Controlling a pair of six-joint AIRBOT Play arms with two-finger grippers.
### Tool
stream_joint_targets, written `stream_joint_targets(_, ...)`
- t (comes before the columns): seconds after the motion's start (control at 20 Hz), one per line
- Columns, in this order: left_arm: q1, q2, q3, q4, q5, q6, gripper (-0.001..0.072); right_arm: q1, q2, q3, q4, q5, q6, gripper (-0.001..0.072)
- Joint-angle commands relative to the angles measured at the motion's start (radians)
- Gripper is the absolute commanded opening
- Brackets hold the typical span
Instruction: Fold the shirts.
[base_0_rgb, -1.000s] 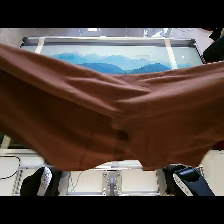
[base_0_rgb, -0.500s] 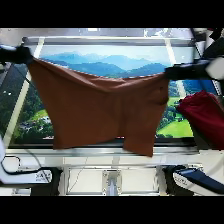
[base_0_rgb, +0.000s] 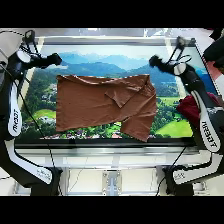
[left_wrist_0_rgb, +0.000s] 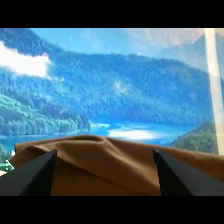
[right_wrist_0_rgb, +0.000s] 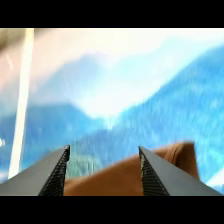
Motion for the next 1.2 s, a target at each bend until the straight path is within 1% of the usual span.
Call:
stream_joint_targets(0.0,0.099,0.141,0.001,-0.055,-0.023,-0.004,0.0709,-0.114,0.082,0.164,-0.056,0.206,-0.002,0.0483)
stream_joint_targets(0.1,0.237,0.278,0.0,-0.054,-0.138,-0.042,0.0709,-0.237,0.2,0.256,-0.176,0.45,-0.002,0.0482)
stream_joint_targets(0.2,0.396,0.392,-0.01,-0.055,-0.283,-0.092,0.0708,-0.364,0.33,0.277,-0.273,0.628,-0.01,0.0482)
stream_joint_targets(0.25,0.47,0.445,-0.039,-0.055,-0.372,-0.115,0.0708,-0.425,0.385,0.266,-0.286,0.727,-0.049,0.0482)
stream_joint_targets(0.3,0.529,0.499,-0.101,-0.054,-0.435,-0.114,0.0708,-0.476,0.425,0.244,-0.286,0.823,-0.105,0.0482)
stream_joint_targets(0.35,0.581,0.568,-0.211,-0.054,-0.456,-0.103,0.0708,-0.524,0.464,0.193,-0.283,0.903,-0.152,0.0482)
stream_joint_targets(0.4,0.625,0.644,-0.35,-0.055,-0.435,-0.104,0.0707,-0.562,0.502,0.114,-0.27,0.936,-0.18,0.0482)
stream_joint_targets(0.45,0.66,0.732,-0.528,-0.055,-0.394,-0.105,0.0708,-0.596,0.548,-0.007,-0.242,0.919,-0.187,0.0482)
stream_joint_targets(0.55,0.708,0.904,-0.88,-0.066,-0.313,-0.137,0.0708,-0.637,0.65,-0.319,-0.146,0.817,-0.187,0.0482)
stream_joint_targets(0.6,0.727,0.988,-1.055,-0.082,-0.292,-0.192,0.0708,-0.64,0.697,-0.479,-0.093,0.752,-0.187,0.0482)
stream_joint_targets(0.65,0.742,1.053,-1.194,-0.113,-0.294,-0.266,0.0708,-0.64,0.734,-0.632,-0.027,0.68,-0.181,0.0482)
stream_joint_targets(0.7,0.753,1.106,-1.323,-0.172,-0.296,-0.321,0.0708,-0.64,0.748,-0.755,0.048,0.623,-0.153,0.0478)
stream_joint_targets(0.75,0.756,1.14,-1.421,-0.23,-0.296,-0.321,0.0707,-0.64,0.739,-0.832,0.121,0.603,-0.148,0.0438)
stream_joint_targets(0.8,0.755,1.157,-1.499,-0.272,-0.298,-0.321,0.0707,-0.641,0.706,-0.876,0.178,0.616,-0.15,0.0358)
stream_joint_targets(0.85,0.755,1.154,-1.548,-0.296,-0.307,-0.321,0.0707,-0.641,0.656,-0.881,0.214,0.665,-0.187,0.0315)
stream_joint_targets(0.9,0.755,1.14,-1.575,-0.3,-0.327,-0.32,0.0707,-0.64,0.589,-0.863,0.25,0.734,-0.249,0.0316)
stream_joint_targets(0.95,0.755,1.12,-1.58,-0.3,-0.364,-0.304,0.0707,-0.64,0.534,-0.84,0.275,0.777,-0.283,0.0337)
stream_joint_targets(1.0,0.755,1.101,-1.58,-0.302,-0.378,-0.287,0.0707,-0.64,0.48,-0.811,0.294,0.788,-0.297,0.0441)
stream_joint_targets(1.05,0.755,1.089,-1.58,-0.302,-0.378,-0.287,0.0707,-0.64,0.437,-0.784,0.301,0.778,-0.299,0.0516)
stream_joint_targets(1.15,0.755,1.075,-1.58,-0.302,-0.354,-0.287,0.0707,-0.64,0.397,-0.748,0.301,0.713,-0.299,0.0517)
